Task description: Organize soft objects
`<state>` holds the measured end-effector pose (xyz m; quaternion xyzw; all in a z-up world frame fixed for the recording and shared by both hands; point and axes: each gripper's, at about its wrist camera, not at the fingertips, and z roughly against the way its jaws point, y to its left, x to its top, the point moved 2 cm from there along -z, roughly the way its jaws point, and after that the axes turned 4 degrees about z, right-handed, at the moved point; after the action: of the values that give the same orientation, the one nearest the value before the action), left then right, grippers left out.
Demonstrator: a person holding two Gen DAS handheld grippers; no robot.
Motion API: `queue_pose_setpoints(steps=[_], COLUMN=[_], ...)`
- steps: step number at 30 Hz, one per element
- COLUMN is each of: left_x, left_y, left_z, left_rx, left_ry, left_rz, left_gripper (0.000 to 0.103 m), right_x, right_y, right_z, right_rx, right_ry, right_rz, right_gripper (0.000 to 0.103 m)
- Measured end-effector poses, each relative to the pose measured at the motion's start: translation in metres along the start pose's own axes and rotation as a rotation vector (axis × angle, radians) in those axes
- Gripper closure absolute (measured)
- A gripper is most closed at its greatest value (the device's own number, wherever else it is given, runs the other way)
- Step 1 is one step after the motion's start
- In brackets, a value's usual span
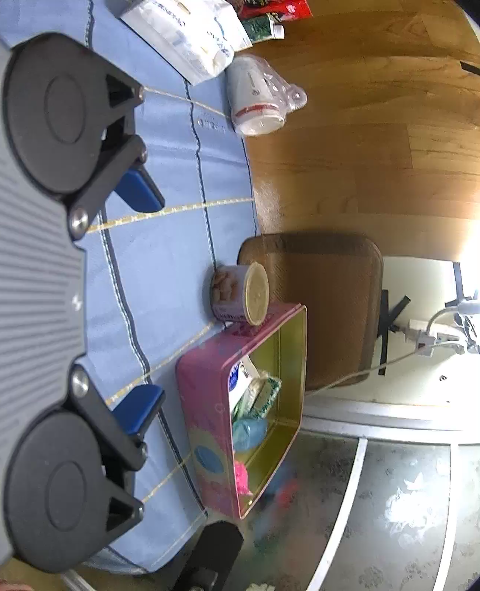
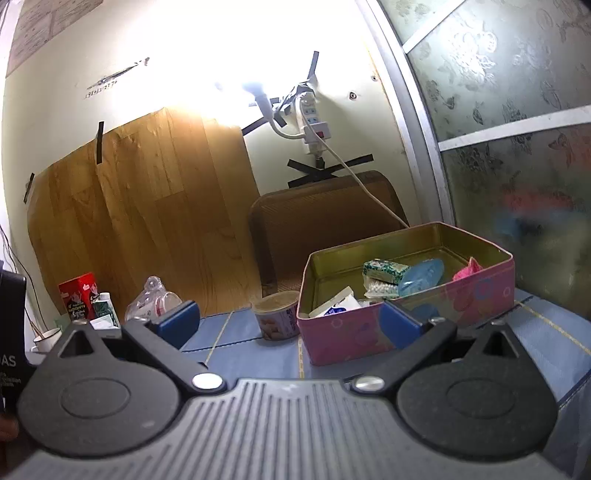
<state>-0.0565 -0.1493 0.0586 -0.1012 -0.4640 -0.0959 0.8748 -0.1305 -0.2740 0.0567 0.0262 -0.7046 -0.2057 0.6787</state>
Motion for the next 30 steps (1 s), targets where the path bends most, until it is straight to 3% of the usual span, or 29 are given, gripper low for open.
queue_pose_setpoints(steps=[4,9,14,30], left_x=[0.001,0.003,0.004,-0.001], left_y=[-0.006,-0.011,-0.023,-0.039], left_z=[0.001,0.003,0.008,-0.006], left_rx=[0.045,0.046,0.148,0.192], left_ry=[-0.019,-0.030,-0.102,0.015], left_rz=[-0.032,-0.040,-0.119,-0.150], left_gripper=[0.000,0.000,0.000,0.000], right_x=[-0.001,-0.004,-0.006,-0.011], right_y=[-0.003,-0.006,-0.010,-0.019], right_z=[0.002,0.003,0.004,0.004], right_rx=[-0.008,-0.035,-0.064,-0.117], right_ry=[-0.004,-0.007,-0.017,-0.022], right_rz=[-0.012,-0.032,-0.052,-0.089], right_gripper=[0.000,0.000,0.000,0.000])
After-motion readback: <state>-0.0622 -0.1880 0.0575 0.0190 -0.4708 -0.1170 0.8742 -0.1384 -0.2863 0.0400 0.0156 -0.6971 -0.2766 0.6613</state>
